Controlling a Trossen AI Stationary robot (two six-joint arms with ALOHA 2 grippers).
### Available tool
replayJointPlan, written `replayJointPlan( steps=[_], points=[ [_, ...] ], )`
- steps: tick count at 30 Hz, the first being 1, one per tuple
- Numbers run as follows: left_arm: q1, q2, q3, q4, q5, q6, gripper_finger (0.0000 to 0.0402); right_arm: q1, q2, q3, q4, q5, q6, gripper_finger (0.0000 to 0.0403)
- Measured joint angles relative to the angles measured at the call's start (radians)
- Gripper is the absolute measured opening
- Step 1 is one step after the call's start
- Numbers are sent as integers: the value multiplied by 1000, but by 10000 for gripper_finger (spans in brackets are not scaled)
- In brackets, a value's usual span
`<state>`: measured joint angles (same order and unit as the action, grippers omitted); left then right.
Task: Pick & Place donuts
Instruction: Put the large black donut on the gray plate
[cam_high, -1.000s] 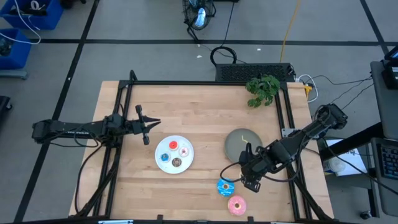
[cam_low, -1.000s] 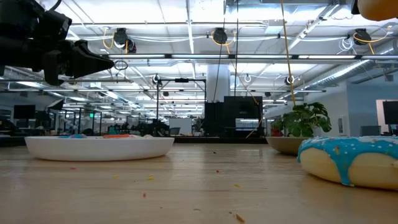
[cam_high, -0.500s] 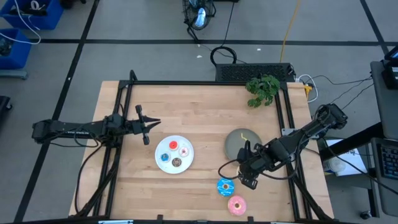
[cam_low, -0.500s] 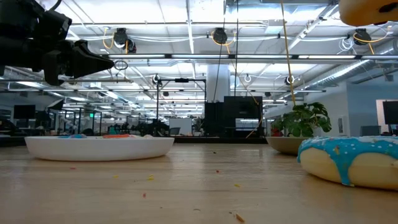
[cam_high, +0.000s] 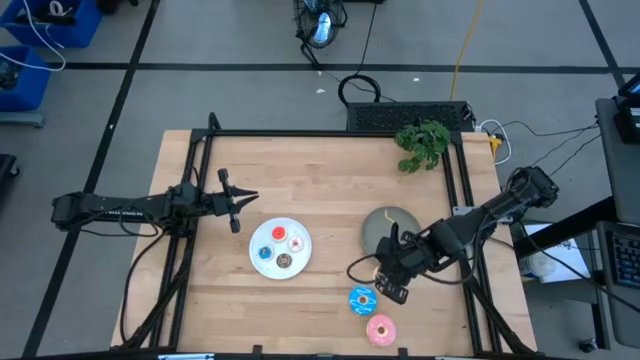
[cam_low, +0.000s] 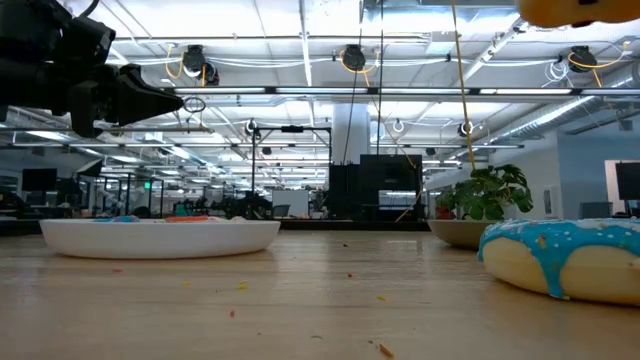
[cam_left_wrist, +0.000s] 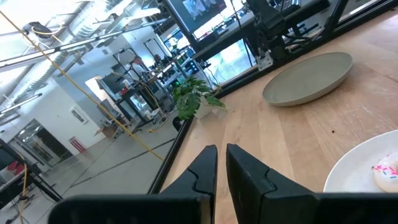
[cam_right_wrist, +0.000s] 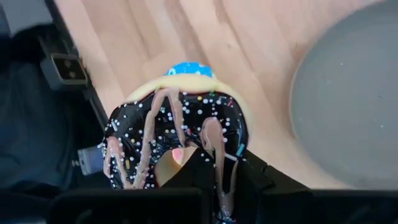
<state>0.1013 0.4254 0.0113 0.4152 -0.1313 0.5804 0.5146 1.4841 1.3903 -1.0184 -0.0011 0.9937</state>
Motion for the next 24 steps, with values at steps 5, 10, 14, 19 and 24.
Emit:
replayJointPlan(
  steps=[5,10,14,19,24],
  points=[
    [0,0,0,0,0,0,42,-61,0,0,-68,2,87,16],
    [0,0,0,0,0,0,42,-147,0,0,-109,31,-15,14],
    [0,0,0,0,0,9,42,-236,0,0,-113,22,-61,14],
    [0,0,0,0,1,12,42,-334,0,0,-119,-19,-152,14],
    [0,0,0,0,1,14,42,-413,-9,0,-156,-30,-210,14]
  ],
)
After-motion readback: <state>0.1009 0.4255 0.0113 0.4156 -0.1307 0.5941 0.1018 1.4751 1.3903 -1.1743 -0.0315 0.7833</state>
